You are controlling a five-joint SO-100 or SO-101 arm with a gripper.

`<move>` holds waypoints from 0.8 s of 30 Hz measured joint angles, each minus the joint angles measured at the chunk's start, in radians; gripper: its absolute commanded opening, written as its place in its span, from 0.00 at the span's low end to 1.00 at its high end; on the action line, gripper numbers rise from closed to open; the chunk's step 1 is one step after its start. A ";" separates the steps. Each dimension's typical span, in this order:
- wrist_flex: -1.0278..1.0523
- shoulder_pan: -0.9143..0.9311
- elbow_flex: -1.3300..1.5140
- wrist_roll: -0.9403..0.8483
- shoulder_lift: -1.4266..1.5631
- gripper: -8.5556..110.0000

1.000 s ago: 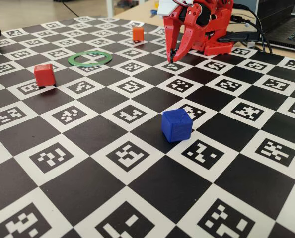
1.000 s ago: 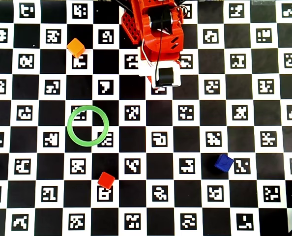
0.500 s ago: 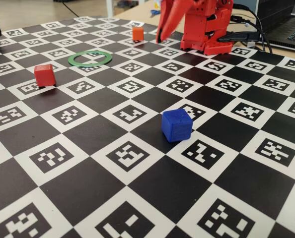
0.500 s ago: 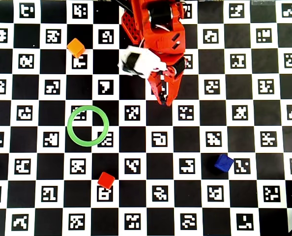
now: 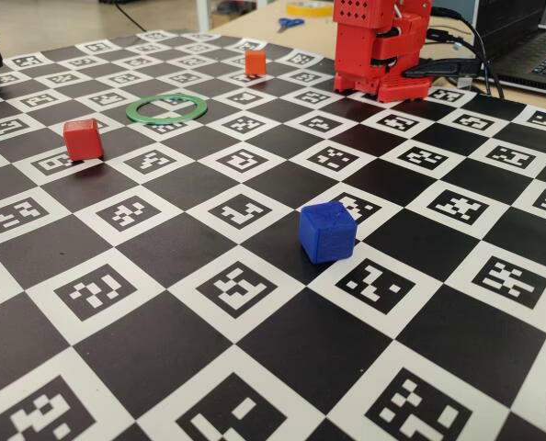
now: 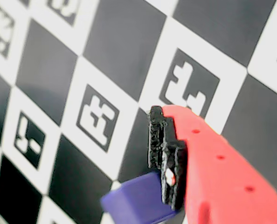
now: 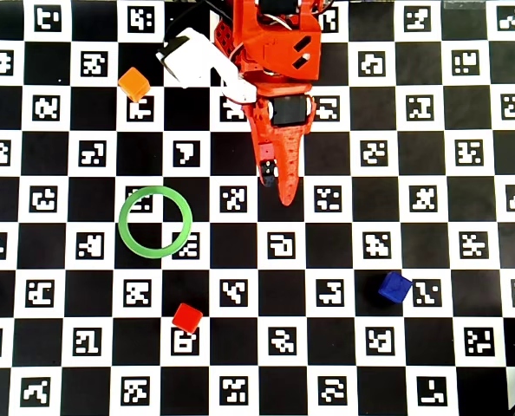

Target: Grab the red cube then put it in the green circle then put the blue cube on top and finally the orange cube on top

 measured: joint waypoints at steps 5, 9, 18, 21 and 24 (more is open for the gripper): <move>0.063 0.000 -0.186 0.143 -0.204 0.42; 0.141 0.003 -0.350 0.239 -0.362 0.42; 0.187 0.055 -0.549 0.334 -0.557 0.44; 0.190 0.087 -0.621 0.373 -0.673 0.44; 0.186 0.118 -0.670 0.393 -0.764 0.44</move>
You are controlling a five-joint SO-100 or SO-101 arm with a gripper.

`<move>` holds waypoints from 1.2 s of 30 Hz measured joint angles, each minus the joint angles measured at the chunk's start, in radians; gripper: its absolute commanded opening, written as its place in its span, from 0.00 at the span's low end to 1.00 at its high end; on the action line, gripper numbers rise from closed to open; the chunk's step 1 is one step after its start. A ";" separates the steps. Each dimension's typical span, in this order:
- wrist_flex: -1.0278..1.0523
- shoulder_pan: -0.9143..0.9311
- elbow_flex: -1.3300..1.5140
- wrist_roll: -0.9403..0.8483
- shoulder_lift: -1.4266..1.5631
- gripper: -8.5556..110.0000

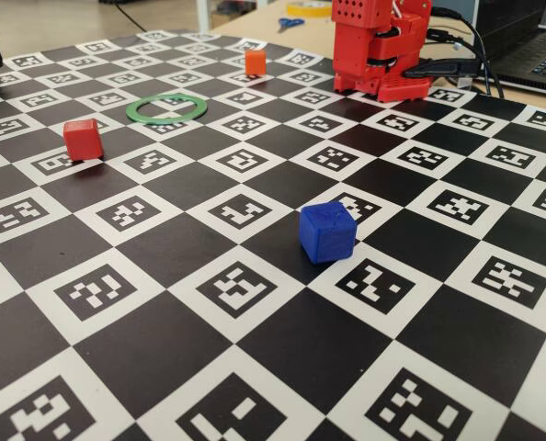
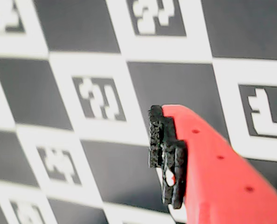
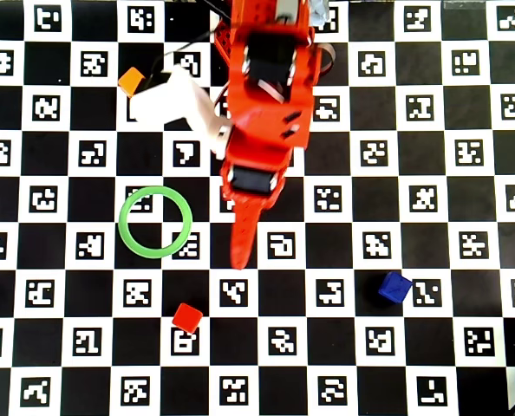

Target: Grab the red cube then put it in the green circle then put the blue cube on top and finally the orange cube on top

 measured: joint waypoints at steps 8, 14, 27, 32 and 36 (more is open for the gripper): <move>-0.043 0.067 -0.118 0.028 -0.308 0.47; -0.087 0.092 -0.181 0.029 -0.466 0.47; -0.087 0.106 -0.402 0.029 -0.716 0.47; -0.064 0.106 -0.483 0.021 -0.793 0.47; -0.006 0.106 -0.560 0.017 -0.850 0.47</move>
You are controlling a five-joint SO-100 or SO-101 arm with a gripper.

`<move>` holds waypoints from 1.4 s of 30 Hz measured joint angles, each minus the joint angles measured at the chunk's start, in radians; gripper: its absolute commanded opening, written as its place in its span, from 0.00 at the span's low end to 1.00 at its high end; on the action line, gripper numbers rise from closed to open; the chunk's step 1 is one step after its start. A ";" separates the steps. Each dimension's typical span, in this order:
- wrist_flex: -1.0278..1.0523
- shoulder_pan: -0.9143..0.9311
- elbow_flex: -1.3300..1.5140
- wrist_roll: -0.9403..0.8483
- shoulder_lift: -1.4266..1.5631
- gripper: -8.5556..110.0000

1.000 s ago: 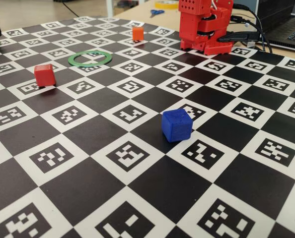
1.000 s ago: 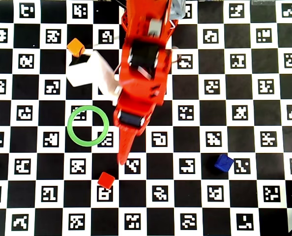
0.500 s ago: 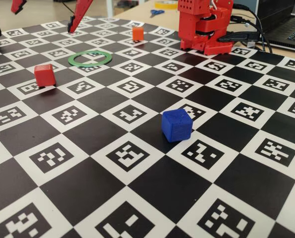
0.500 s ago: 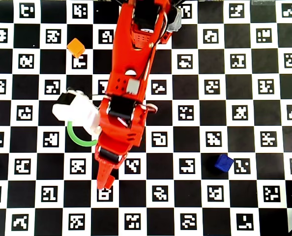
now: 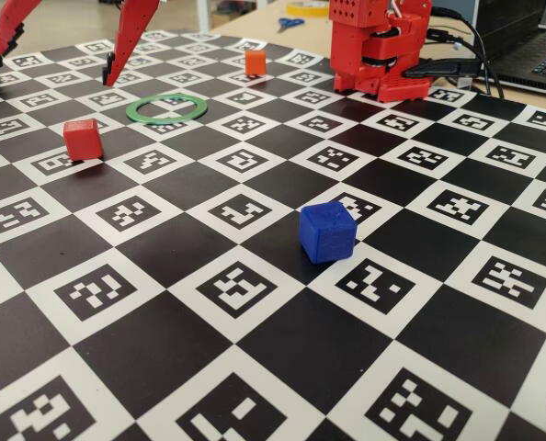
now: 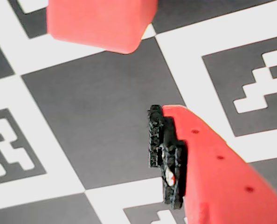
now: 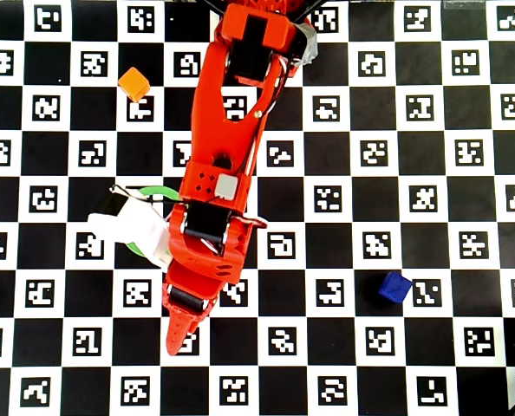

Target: Grab the red cube then put it in the green circle then put the blue cube on top and finally the orange cube on top

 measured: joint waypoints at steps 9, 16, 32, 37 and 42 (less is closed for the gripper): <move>0.038 0.000 -0.057 0.000 -0.057 0.47; 0.038 0.000 -0.109 0.008 -0.146 0.47; -0.034 -0.003 -0.115 0.002 -0.261 0.46; -0.043 0.009 -0.115 -0.020 -0.267 0.45; -0.054 0.018 -0.115 -0.031 -0.267 0.45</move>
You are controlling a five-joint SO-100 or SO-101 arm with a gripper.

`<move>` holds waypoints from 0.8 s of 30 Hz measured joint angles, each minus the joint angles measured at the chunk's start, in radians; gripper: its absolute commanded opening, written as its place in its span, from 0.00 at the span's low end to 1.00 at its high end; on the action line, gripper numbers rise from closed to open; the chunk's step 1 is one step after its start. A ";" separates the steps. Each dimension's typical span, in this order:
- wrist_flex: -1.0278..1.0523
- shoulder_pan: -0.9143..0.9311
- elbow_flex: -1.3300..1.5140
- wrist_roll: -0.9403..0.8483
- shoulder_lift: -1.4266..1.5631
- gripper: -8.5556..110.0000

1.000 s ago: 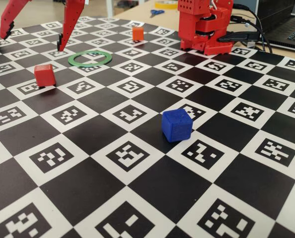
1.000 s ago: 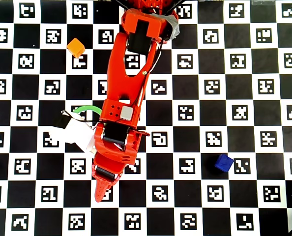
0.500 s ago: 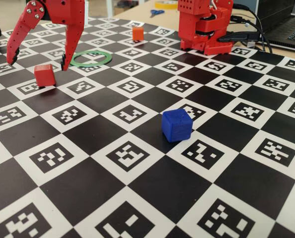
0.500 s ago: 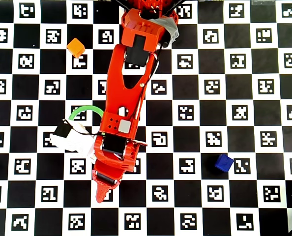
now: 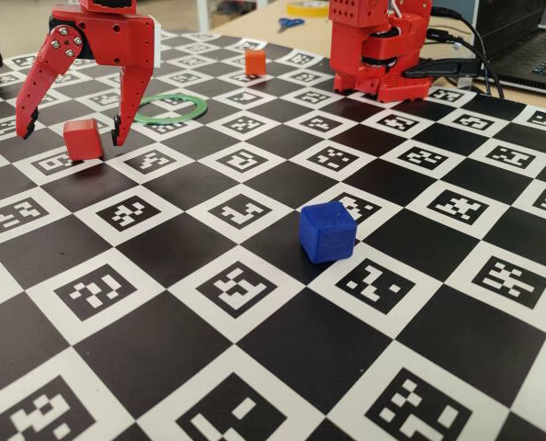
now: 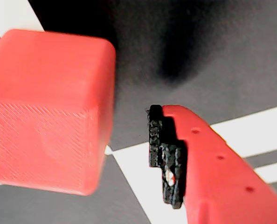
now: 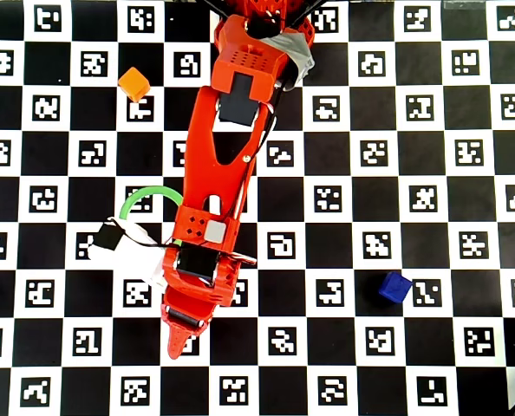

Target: Grab the red cube then put it in the green circle then put the blue cube on top and finally the orange cube on top

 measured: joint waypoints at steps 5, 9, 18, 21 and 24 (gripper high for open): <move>-0.012 0.003 0.000 0.000 0.000 0.45; -0.012 0.003 0.000 0.000 -0.003 0.44; -0.020 0.003 -0.005 -0.017 -0.020 0.39; -0.023 0.003 -0.005 -0.017 -0.020 0.35; -0.023 0.003 -0.005 -0.017 -0.020 0.28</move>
